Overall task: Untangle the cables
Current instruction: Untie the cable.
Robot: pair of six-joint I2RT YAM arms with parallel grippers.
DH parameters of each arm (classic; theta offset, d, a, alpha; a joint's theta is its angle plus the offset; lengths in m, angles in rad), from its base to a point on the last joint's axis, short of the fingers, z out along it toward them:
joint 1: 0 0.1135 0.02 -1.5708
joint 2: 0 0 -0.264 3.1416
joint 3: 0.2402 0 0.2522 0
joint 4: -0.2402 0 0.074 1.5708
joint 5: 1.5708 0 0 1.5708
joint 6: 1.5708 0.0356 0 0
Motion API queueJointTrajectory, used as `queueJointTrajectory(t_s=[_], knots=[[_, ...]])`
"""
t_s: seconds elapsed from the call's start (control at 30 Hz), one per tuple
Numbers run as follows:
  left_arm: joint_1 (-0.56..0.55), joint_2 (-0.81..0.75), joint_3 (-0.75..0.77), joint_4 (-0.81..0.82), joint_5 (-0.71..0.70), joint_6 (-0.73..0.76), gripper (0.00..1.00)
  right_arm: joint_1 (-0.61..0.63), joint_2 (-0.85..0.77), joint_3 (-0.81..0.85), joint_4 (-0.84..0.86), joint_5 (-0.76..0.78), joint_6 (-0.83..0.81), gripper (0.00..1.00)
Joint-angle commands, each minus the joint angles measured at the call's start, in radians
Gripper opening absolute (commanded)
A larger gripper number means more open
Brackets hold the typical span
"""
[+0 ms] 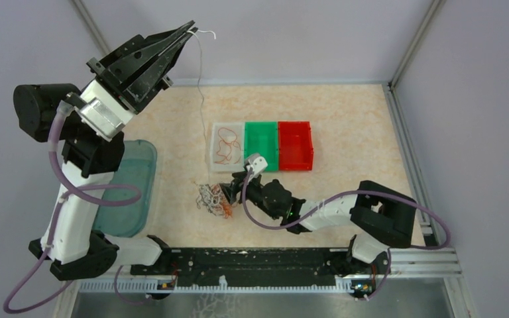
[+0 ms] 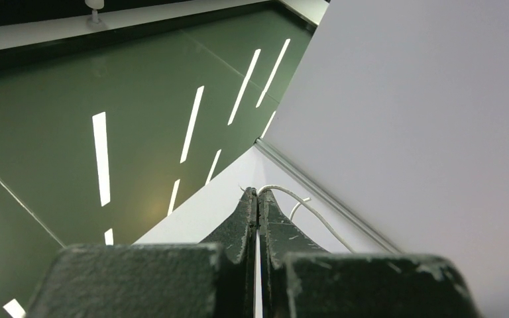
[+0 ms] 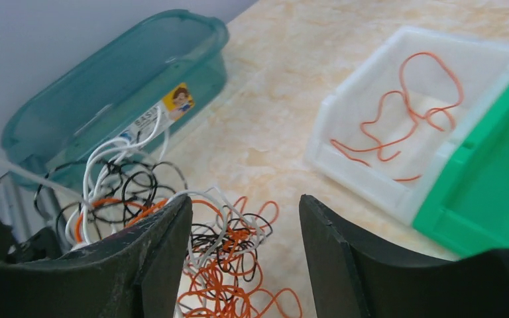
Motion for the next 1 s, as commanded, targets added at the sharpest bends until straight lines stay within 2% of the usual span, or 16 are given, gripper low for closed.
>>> queueJointTrajectory(t_s=[0.0, 0.23, 0.3, 0.33, 0.4, 0.57, 0.7, 0.8, 0.97], knots=[[-0.006, -0.014, -0.015, 0.014, 0.02, 0.024, 0.0, 0.019, 0.057, 0.005, 0.16, -0.165, 0.024, 0.59], [-0.006, -0.022, -0.046, 0.017, 0.021, 0.081, 0.0, 0.047, 0.099, -0.047, 0.142, -0.16, 0.082, 0.37], [-0.006, -0.024, -0.059, 0.016, 0.024, 0.093, 0.0, 0.047, 0.065, -0.069, 0.097, -0.101, 0.085, 0.37], [-0.006, -0.024, -0.059, 0.014, 0.023, 0.097, 0.0, 0.047, 0.037, -0.084, 0.061, -0.067, 0.081, 0.39], [-0.006, -0.023, -0.061, 0.013, 0.021, 0.1, 0.0, 0.044, -0.048, -0.122, -0.001, -0.012, 0.074, 0.52], [-0.006, -0.026, -0.074, 0.022, 0.022, 0.097, 0.0, 0.017, -0.321, -0.212, -0.21, 0.039, 0.072, 0.66], [-0.007, -0.031, -0.098, 0.034, 0.03, 0.09, 0.0, 0.011, -0.596, -0.277, -0.388, 0.044, 0.076, 0.71], [-0.009, -0.027, -0.1, 0.039, 0.026, 0.085, 0.0, 0.013, -0.748, -0.296, -0.456, -0.022, 0.065, 0.74], [-0.012, -0.02, -0.103, 0.037, 0.02, 0.086, 0.0, 0.033, -0.835, -0.273, -0.429, -0.17, 0.022, 0.77]])
